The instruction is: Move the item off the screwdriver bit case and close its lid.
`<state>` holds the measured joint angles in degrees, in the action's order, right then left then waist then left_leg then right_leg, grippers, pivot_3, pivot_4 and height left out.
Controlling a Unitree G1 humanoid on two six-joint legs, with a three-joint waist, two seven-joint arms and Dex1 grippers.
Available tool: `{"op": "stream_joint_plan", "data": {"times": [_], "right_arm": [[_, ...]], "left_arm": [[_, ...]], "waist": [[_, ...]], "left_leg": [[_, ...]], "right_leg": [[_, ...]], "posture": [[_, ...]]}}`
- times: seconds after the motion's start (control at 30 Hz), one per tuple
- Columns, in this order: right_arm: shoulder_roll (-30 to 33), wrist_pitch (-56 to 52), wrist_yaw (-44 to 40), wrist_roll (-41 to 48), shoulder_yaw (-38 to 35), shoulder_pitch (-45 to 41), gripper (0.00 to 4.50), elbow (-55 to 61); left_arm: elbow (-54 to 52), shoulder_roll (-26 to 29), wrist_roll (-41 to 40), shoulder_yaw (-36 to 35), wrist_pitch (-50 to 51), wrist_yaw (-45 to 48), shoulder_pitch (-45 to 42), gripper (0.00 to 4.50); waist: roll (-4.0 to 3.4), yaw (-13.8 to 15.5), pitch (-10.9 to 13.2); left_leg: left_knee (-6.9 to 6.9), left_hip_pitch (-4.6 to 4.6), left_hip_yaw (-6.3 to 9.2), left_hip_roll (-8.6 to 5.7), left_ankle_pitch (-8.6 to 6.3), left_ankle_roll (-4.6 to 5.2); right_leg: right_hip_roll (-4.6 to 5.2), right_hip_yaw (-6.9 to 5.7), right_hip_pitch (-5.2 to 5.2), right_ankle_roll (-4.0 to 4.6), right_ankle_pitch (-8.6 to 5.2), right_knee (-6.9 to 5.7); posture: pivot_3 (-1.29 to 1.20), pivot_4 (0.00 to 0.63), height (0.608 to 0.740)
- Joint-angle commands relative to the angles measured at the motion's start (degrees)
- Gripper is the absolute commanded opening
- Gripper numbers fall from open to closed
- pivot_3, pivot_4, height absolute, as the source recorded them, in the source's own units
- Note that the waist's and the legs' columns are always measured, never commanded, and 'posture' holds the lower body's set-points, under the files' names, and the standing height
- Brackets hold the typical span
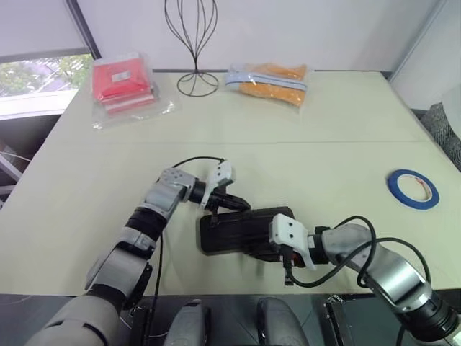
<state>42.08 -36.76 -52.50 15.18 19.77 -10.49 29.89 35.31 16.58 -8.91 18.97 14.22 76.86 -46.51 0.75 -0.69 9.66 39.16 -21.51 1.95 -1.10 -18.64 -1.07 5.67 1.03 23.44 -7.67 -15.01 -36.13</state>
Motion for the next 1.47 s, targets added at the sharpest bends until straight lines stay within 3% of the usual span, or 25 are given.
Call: {"op": "stream_joint_plan", "data": {"times": [0.03, 0.6, 0.73, 0.9, 1.1, 1.23, 1.47], "right_arm": [[-1.04, 0.75, 2.8, -1.62, -0.97, -0.3, 0.16, 0.4], [-2.35, 5.03, 11.11, -11.48, -1.02, 0.04, 0.16, -1.39], [-1.27, 2.77, 8.41, -8.72, -2.29, 0.78, 0.16, 1.37], [3.88, -3.37, 2.38, 0.8, -9.01, 3.83, 0.16, 10.59], [10.35, -6.98, -1.96, 8.71, -18.79, 4.03, 0.16, 16.01], [17.44, -4.97, -7.88, 11.5, -26.06, -2.8, 0.16, 10.95], [21.59, 2.31, -14.48, 10.82, -24.84, -13.56, 0.16, -0.25]], "left_arm": [[-0.65, -0.69, 0.7, 0.2, -1.1, 0.58, 0.08, 0.0], [0.5, -2.84, 3.29, 1.26, -2.05, 2.26, 2.89, 0.0], [0.24, -2.92, 3.26, -0.21, -2.27, 0.94, 2.85, 0.0], [-0.42, -2.38, 0.7, -6.18, 0.26, -3.62, 0.23, 0.0], [-7.37, 3.25, -1.56, -10.29, 3.93, -4.88, 0.77, 0.0], [-20.01, 12.46, -5.88, -15.77, 11.01, -4.5, 5.84, 0.0], [-42.03, 22.98, -16.22, -23.82, 24.42, -6.1, 18.88, 0.0]], "waist": [[0.0, 0.01, 0.0], [-0.01, -0.09, -0.02], [-0.01, -0.03, -0.02], [0.03, 0.53, 0.01], [0.05, -0.14, 0.04], [-0.02, -0.47, 0.11], [-0.02, 0.44, 0.18]], "left_leg": [[0.0, 0.0, 0.0, 0.0, 0.0, 0.0], [0.02, 0.09, -0.01, 0.0, 0.0, 0.0], [0.02, 0.09, -0.01, 0.0, 0.0, 0.0], [0.08, -0.01, 0.04, -0.05, 0.0, 0.0], [0.01, 0.01, 0.06, 0.0, 0.0, 0.01], [0.02, 0.04, 0.03, 0.02, 0.0, 0.01], [-0.06, 0.0, 0.11, 0.1, 0.0, 0.0]], "right_leg": [[0.0, 0.0, 0.0, 0.0, 0.0, 0.0], [-0.01, 0.0, -0.07, 0.0, 0.0, -0.03], [-0.01, 0.0, -0.07, 0.0, 0.0, -0.04], [0.01, 0.02, -0.07, 0.0, 0.0, 0.0], [-0.01, 0.0, -0.01, 0.0, 0.0, -0.03], [-0.01, 0.03, -0.01, -0.01, 0.0, -0.04], [0.03, 0.04, 0.0, 0.0, 0.0, -0.01]], "posture": [[0.0, 0.15, 0.74], [0.0, 0.15, 0.74], [0.0, 0.15, 0.74], [0.0, 0.15, 0.74], [0.0, 0.15, 0.74], [0.0, 0.15, 0.74], [0.0, 0.15, 0.74]]}}
